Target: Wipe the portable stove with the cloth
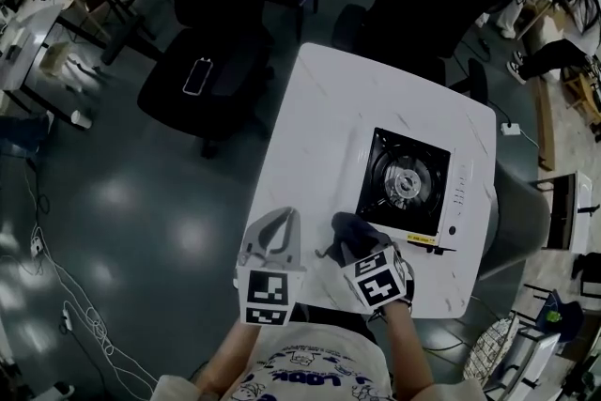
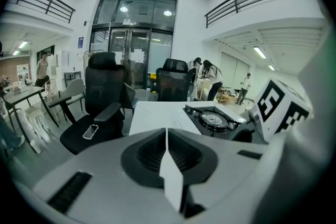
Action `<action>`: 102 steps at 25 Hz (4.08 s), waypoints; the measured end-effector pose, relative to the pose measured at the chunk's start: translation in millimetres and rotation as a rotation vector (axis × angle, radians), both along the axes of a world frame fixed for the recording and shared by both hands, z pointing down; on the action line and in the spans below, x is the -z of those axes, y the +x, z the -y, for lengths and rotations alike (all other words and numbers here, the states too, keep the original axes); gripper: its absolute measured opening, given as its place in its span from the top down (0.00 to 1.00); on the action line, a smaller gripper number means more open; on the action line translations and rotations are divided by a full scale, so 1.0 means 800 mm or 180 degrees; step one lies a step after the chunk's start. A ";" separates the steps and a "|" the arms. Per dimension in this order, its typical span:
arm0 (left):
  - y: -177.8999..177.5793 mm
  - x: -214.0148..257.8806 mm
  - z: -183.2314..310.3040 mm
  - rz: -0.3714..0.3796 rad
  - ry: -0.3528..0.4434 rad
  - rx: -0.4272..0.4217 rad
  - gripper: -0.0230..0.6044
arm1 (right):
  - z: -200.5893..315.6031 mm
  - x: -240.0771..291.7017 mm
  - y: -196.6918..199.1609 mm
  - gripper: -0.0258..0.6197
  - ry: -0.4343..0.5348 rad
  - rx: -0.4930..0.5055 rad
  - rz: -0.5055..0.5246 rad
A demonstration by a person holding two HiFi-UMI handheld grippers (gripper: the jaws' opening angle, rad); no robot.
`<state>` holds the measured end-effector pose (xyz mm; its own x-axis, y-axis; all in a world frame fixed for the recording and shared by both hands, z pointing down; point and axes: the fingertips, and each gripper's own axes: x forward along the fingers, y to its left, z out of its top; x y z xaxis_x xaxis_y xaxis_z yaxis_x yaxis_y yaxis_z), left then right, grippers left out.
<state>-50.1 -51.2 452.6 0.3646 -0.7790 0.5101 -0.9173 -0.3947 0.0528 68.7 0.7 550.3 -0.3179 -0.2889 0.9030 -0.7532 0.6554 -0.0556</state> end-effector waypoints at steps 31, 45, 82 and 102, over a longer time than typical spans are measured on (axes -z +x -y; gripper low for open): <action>-0.026 -0.002 0.018 -0.0004 -0.0034 0.0155 0.93 | 0.062 0.035 -0.051 0.82 -0.0303 -0.0220 0.0924; -0.020 -0.006 0.026 0.0020 -0.0040 0.0177 0.93 | 0.105 0.040 -0.042 0.82 -0.0169 -0.0303 0.0992; 0.016 -0.008 0.056 0.0053 -0.0035 0.0051 0.93 | 0.262 0.038 -0.005 0.82 0.0005 -0.0401 0.0790; 0.028 -0.015 0.064 0.0056 -0.0093 0.0030 0.93 | 0.346 0.037 0.013 0.82 0.0027 -0.0514 0.0685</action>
<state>-27.8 -102.7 464.7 0.3482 -0.7670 0.5390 -0.9218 -0.3846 0.0482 79.1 -276.0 520.4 -0.4514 -0.3587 0.8170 -0.8195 0.5289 -0.2206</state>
